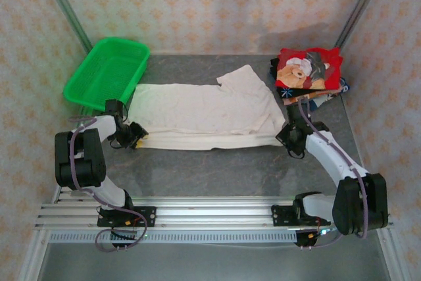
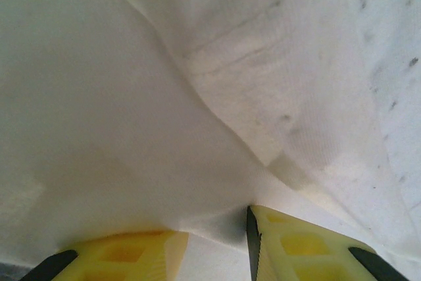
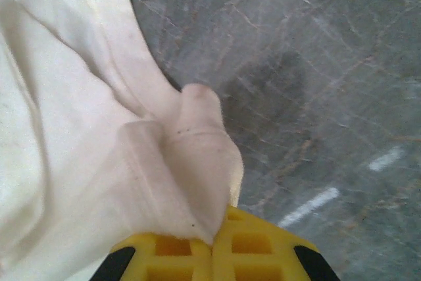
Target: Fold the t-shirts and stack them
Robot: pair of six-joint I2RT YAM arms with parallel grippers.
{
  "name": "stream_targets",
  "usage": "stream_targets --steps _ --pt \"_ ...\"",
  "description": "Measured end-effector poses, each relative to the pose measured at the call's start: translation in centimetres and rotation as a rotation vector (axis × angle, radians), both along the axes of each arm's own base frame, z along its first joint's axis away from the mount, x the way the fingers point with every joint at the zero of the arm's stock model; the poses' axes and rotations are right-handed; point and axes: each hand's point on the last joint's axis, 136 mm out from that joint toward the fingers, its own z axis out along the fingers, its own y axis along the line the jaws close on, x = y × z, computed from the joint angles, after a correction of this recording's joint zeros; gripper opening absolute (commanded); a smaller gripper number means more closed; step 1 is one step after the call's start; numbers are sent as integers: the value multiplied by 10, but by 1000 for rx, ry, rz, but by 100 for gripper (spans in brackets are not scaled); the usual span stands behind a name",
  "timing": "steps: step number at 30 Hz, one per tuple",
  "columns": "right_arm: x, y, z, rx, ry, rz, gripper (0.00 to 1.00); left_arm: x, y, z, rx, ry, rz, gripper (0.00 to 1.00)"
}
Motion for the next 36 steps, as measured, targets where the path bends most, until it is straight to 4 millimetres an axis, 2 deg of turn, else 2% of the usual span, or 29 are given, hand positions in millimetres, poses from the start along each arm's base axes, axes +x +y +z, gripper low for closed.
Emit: stream_targets --steps 4,7,10,12,15,18,21,25,27,29,32,36 --pt "-22 -5 -16 -29 79 27 0 0 0 -1 -4 -1 1 34" --pt "-47 -9 -28 -35 116 26 1 -1 0 -1 -8 -9 4 34" --pt "-63 -12 -30 -34 109 9 16 -1 0 -1 -7 -18 3 35" --pt "-66 -14 -27 -34 97 -15 28 -1 -1 -1 -10 -24 3 36" --pt "-69 -20 -22 -54 84 -51 39 -1 -2 1 -14 -51 3 40" --pt "-67 -21 -10 -53 76 -62 46 -2 -3 5 -10 -77 2 47" --pt "-52 -14 16 -17 19 -52 50 -9 -4 10 -2 -86 11 60" --pt "-30 15 52 92 -86 22 52 -29 -8 23 15 -66 23 72" --pt "-20 43 58 176 -98 94 53 -31 -12 40 26 -100 20 76" --pt "-13 72 57 252 -85 156 53 -28 -17 59 41 -146 4 79" --pt "-6 119 39 333 -7 249 52 -15 -20 97 80 -240 -24 81" --pt "-7 156 14 391 88 301 50 -7 -17 123 107 -305 -18 82"
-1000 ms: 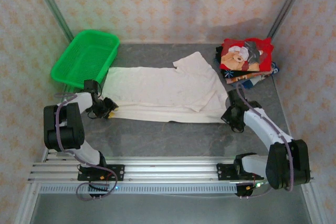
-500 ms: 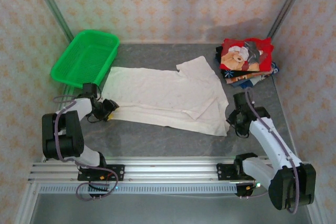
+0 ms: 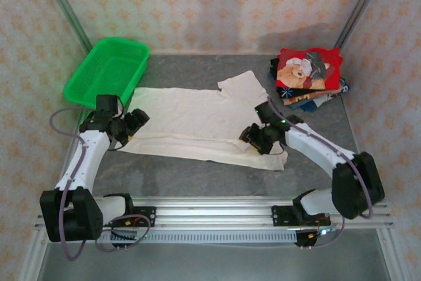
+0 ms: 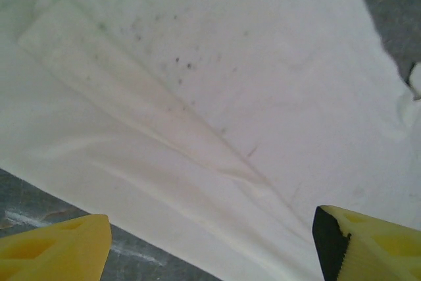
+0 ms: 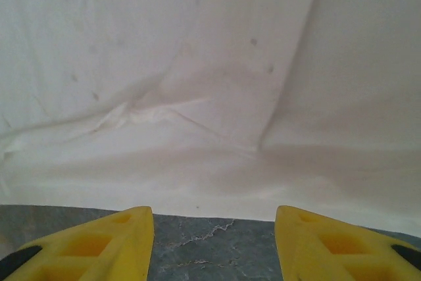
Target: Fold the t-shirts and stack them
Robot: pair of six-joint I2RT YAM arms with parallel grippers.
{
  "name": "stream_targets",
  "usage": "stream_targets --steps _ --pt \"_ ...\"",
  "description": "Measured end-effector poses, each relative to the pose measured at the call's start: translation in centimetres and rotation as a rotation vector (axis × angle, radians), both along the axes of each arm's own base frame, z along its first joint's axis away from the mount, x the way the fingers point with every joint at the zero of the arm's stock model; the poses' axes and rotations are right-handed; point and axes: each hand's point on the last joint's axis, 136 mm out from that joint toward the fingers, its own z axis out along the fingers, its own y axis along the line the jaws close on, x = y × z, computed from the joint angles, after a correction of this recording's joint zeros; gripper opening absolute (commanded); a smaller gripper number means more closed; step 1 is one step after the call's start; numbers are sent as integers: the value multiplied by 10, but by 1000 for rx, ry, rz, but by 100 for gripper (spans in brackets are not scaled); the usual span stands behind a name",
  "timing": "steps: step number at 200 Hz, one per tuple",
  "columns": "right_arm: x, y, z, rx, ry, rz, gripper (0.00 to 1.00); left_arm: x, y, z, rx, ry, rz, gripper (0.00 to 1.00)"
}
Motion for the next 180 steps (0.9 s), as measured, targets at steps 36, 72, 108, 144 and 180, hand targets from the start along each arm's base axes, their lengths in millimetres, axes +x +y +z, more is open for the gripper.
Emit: stream_targets --steps 36,72,108,144,180 --pt "7 10 -13 40 14 -31 44 -6 -11 7 18 -17 -42 83" --pt "13 15 -26 51 32 -53 39 -11 -16 19 25 -63 -59 83" --pt "13 14 -29 42 42 -58 39 -17 -14 17 37 -57 -53 83" --pt "10 10 -33 24 57 -62 39 -21 -14 13 37 -44 -52 83" --pt "5 5 -42 -12 89 -64 39 -22 -13 13 43 -43 -48 83"
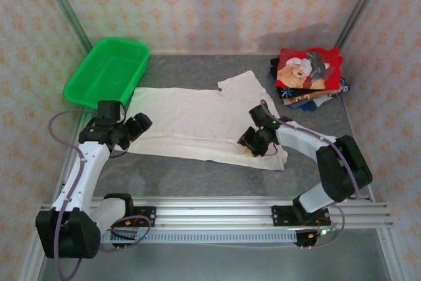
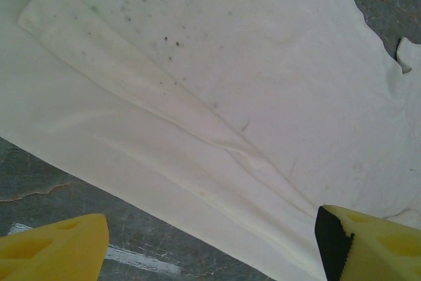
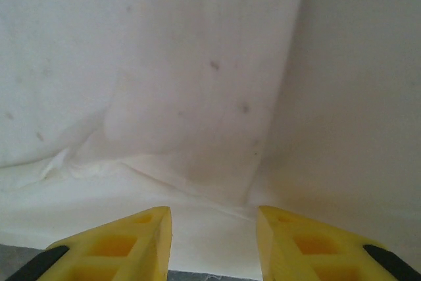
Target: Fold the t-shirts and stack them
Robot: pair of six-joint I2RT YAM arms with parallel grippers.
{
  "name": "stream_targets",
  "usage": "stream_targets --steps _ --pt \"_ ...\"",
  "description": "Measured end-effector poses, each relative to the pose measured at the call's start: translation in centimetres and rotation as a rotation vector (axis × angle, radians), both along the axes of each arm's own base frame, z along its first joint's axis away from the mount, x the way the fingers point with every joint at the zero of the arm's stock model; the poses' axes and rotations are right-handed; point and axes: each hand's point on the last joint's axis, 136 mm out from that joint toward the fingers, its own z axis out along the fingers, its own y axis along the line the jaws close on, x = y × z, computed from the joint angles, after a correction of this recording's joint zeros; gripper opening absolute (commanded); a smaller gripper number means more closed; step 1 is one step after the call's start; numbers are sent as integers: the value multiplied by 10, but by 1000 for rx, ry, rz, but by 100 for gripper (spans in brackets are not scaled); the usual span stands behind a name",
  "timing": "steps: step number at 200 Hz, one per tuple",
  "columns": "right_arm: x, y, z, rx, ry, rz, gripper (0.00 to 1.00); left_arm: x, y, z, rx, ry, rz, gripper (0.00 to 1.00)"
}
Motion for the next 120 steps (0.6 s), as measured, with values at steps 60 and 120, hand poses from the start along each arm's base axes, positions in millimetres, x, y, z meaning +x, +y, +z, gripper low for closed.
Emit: stream_targets --steps 60,120 --pt "0 -4 -12 -37 19 1 20 -1 3 -2 13 4 9 83" --pt "15 -3 -13 -68 -6 4 2 -2 3 0 23 -3 1 83"
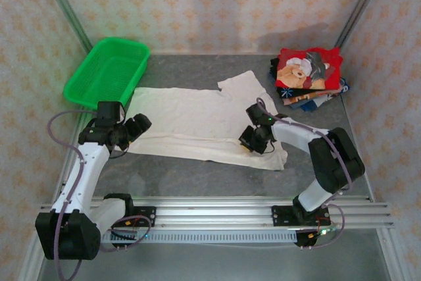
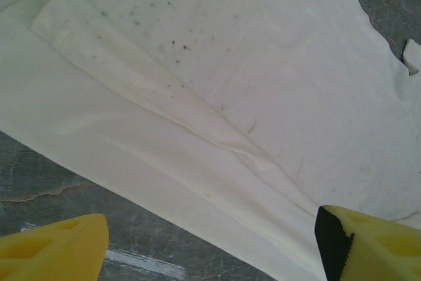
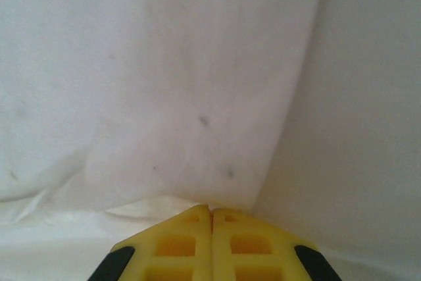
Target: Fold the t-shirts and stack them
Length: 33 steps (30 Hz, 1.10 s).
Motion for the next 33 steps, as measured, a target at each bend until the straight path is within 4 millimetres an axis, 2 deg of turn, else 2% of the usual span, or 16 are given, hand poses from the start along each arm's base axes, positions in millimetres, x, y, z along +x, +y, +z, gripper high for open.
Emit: stream_targets --steps 11,17,23,33 --pt "23 -1 19 2 -55 -18 0 -5 0 -6 2 13 -5 83" --pt "51 1 33 8 -92 -14 0 -7 0 -10 9 24 -10 83" --pt "79 2 26 -1 -81 -8 0 -11 0 -17 14 41 -19 83" --pt "121 29 22 49 -86 72 0 -20 0 -30 17 77 -23 82"
